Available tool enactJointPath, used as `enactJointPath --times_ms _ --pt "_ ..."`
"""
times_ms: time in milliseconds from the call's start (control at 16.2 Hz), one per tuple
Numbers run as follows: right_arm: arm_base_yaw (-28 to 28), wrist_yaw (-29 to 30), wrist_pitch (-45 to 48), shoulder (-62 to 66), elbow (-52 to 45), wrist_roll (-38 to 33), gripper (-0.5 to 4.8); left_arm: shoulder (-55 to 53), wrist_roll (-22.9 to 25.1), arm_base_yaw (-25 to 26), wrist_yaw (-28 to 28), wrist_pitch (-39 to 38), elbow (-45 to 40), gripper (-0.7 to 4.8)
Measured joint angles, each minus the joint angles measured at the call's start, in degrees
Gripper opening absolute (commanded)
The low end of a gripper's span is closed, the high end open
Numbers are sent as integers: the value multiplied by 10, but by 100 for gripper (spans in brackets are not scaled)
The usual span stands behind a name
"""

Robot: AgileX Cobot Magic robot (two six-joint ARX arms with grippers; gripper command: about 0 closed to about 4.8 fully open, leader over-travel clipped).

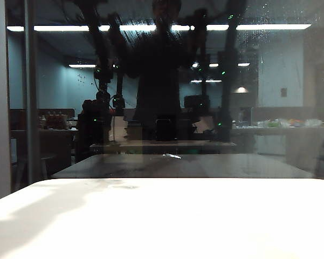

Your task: Reach upward to find where there is water on the glass, pick up the sponge from the table, dry the water, and finally place the sponge back on the table.

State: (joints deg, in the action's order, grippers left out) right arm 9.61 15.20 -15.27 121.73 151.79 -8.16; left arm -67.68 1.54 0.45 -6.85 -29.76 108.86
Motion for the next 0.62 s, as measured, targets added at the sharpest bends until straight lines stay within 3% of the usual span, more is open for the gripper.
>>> enactJointPath --times_ms 185,616 --pt "37 -5 -12 15 -1 10 -9 0 0 0 0 0 0 -5" --pt "11 23 -61 13 1 13 -9 0 0 0 0 0 0 -5"
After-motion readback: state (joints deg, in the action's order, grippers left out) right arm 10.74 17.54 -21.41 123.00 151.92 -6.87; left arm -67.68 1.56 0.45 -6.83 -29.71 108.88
